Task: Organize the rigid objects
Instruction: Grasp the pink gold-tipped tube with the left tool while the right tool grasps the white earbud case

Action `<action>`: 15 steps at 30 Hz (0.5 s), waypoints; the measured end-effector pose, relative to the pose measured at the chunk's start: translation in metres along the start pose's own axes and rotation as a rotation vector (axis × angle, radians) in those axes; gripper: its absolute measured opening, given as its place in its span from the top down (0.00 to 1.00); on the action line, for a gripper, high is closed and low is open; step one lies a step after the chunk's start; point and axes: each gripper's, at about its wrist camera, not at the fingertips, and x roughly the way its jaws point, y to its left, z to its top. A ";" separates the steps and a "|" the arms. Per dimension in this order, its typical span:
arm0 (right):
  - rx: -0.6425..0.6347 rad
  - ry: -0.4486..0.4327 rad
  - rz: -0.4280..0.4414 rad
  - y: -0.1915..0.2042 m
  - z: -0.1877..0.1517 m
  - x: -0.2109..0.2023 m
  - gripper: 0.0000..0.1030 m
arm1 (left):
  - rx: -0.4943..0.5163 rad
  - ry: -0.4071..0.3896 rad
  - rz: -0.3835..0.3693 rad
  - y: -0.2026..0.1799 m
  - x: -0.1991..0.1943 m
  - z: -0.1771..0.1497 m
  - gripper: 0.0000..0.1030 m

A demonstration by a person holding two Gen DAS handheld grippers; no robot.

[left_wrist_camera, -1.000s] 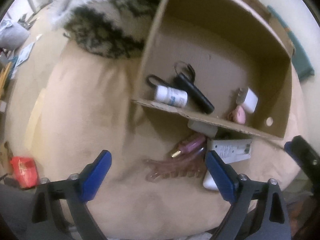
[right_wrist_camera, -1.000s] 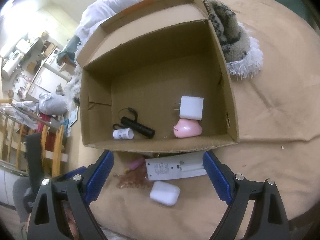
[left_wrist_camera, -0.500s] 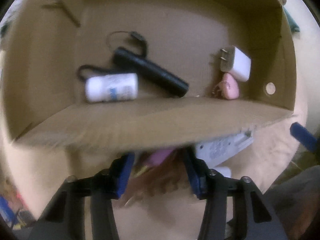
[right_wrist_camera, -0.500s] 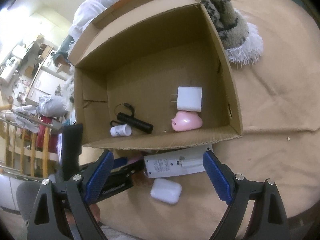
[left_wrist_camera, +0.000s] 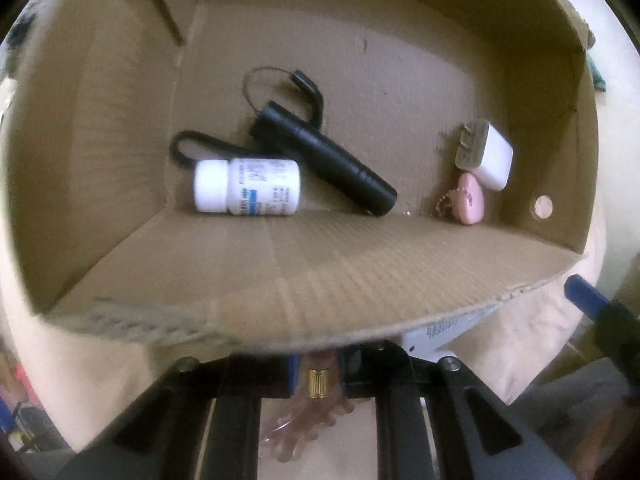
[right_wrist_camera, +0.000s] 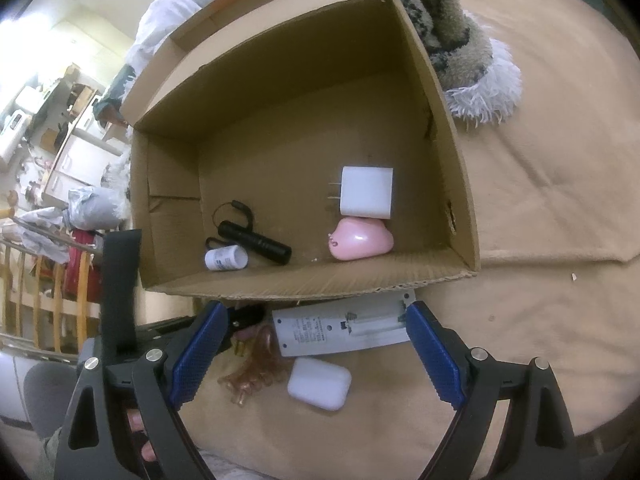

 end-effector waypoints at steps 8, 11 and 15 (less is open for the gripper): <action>-0.003 0.054 0.022 -0.002 -0.008 0.006 0.07 | -0.047 -0.051 0.058 0.006 -0.036 -0.021 0.87; 0.019 0.117 0.028 -0.006 -0.017 0.018 0.07 | -0.052 -0.082 0.084 0.006 -0.047 -0.028 0.87; 0.064 0.224 0.026 -0.008 -0.034 0.046 0.07 | -0.091 -0.080 0.094 0.017 -0.058 -0.031 0.87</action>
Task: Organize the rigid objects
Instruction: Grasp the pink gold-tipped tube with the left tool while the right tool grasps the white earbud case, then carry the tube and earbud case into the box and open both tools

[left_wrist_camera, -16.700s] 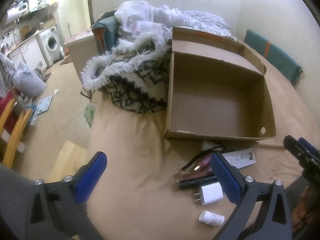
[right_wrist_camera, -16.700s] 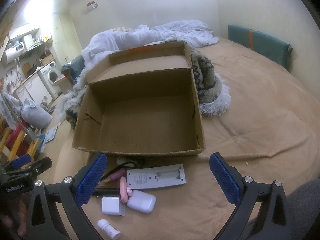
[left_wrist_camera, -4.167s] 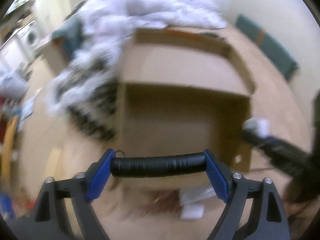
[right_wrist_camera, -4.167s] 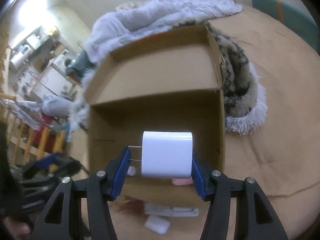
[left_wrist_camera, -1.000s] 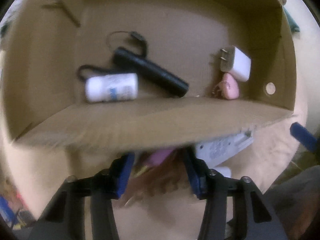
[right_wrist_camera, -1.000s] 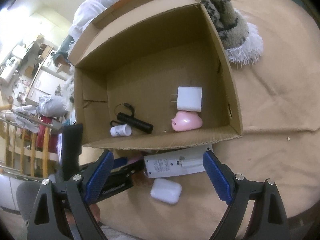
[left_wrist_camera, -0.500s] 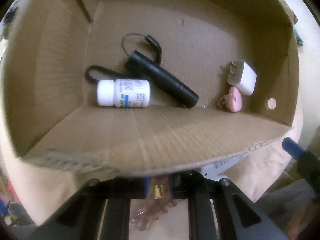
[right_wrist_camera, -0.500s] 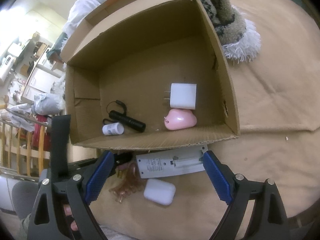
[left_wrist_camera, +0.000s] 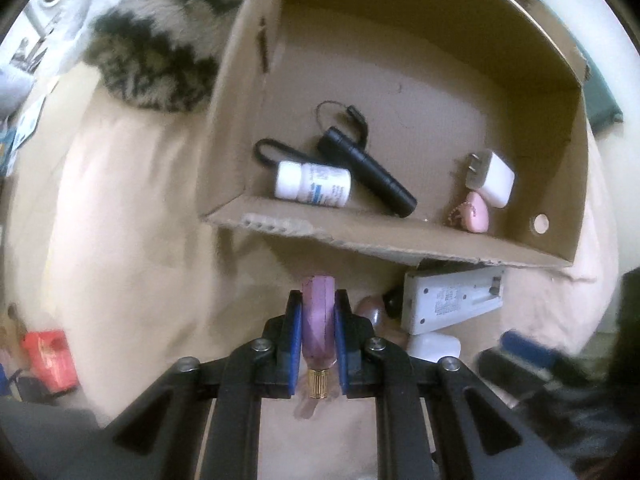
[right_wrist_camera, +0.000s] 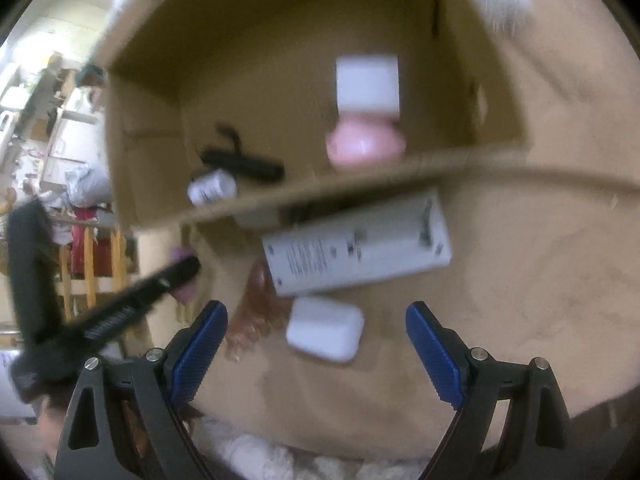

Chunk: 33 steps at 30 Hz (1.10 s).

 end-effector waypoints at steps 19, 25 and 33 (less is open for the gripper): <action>-0.244 0.025 -0.270 0.036 -0.021 0.046 0.37 | -0.017 -0.016 0.071 0.010 0.010 -0.001 0.87; -0.227 -0.011 -0.258 0.034 -0.028 0.023 0.37 | -0.026 -0.019 0.078 0.004 0.007 0.003 0.87; -0.184 -0.198 -0.142 0.029 -0.027 -0.044 0.37 | 0.036 -0.031 0.084 -0.010 0.005 -0.003 0.87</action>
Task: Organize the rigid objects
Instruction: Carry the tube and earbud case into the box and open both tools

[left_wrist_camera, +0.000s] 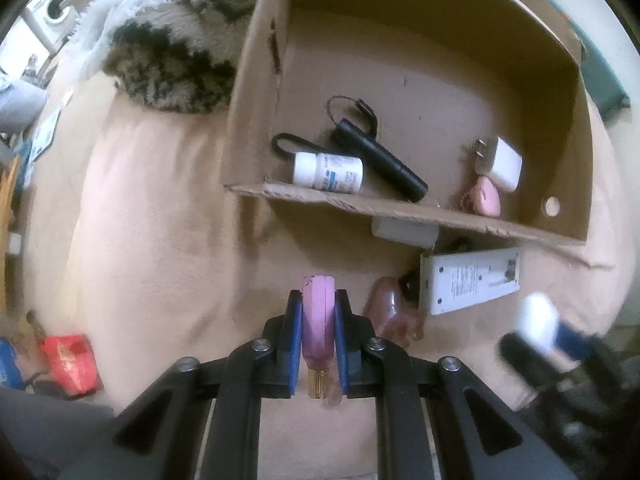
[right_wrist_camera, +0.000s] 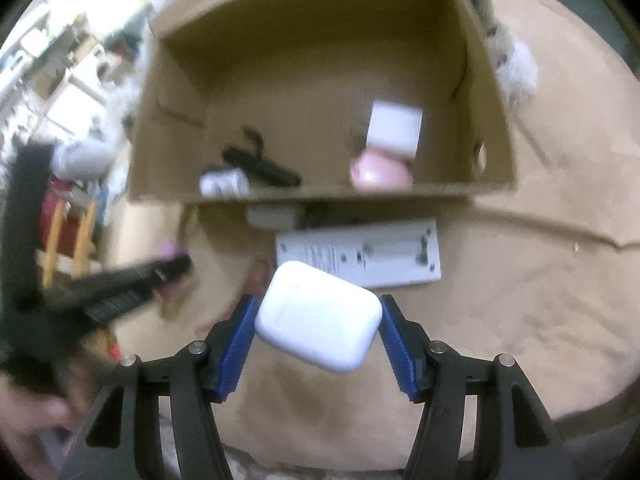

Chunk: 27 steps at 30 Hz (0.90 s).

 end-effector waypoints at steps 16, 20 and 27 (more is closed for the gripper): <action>0.003 -0.191 0.081 0.006 0.068 -0.050 0.37 | 0.099 -0.181 -0.047 -0.041 -0.074 0.038 0.87; -0.016 -0.211 0.067 0.005 0.096 -0.045 0.37 | 0.134 -0.194 -0.022 -0.045 -0.076 0.064 0.87; -0.004 -0.184 0.061 -0.004 0.128 -0.016 0.37 | 0.148 -0.193 0.003 -0.049 -0.048 0.094 0.87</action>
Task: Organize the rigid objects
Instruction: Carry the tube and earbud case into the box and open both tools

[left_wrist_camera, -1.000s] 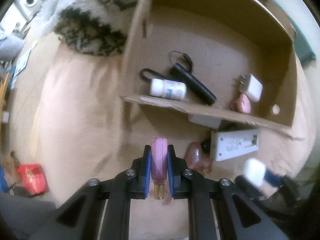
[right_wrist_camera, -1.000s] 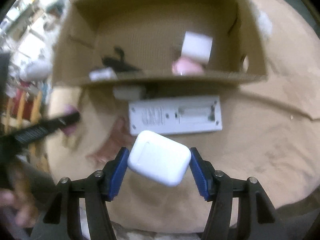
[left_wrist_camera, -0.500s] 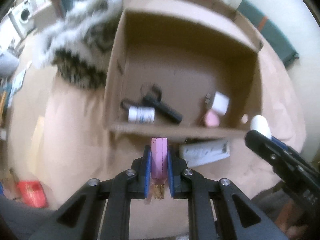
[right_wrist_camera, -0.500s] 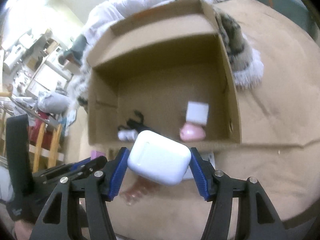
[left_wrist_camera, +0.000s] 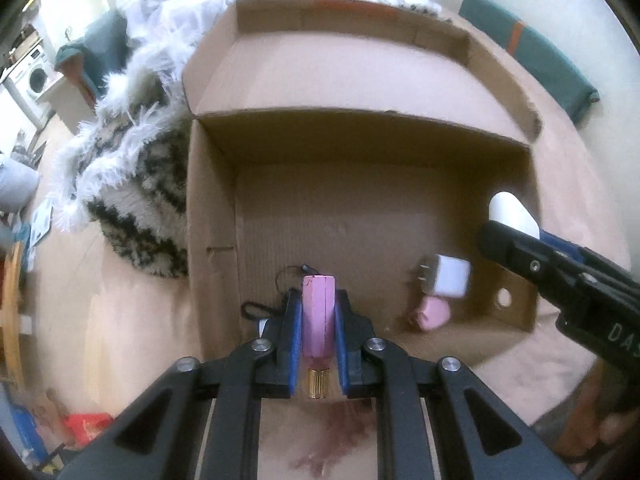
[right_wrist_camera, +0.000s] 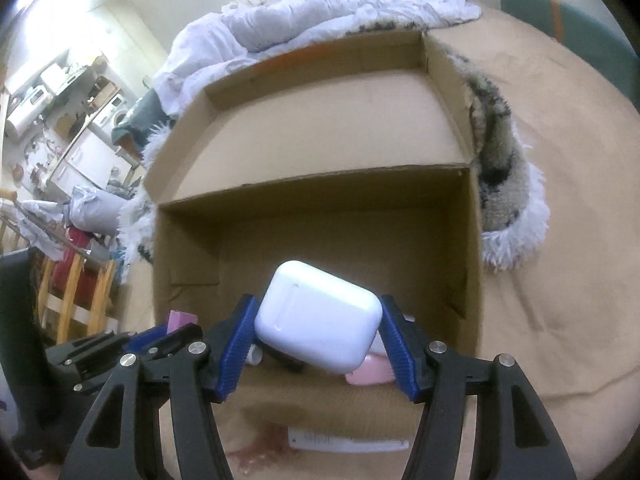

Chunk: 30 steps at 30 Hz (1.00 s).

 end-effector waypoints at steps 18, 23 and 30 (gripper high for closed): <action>0.023 0.160 -0.056 -0.020 -0.012 0.071 0.37 | 0.007 0.003 0.015 0.003 0.055 0.001 0.87; 0.031 0.176 -0.059 -0.022 -0.012 0.076 0.37 | -0.016 0.024 0.016 0.006 0.065 0.002 0.87; 0.047 0.185 -0.037 -0.025 -0.015 0.076 0.37 | -0.039 0.034 0.025 0.015 0.069 0.000 0.87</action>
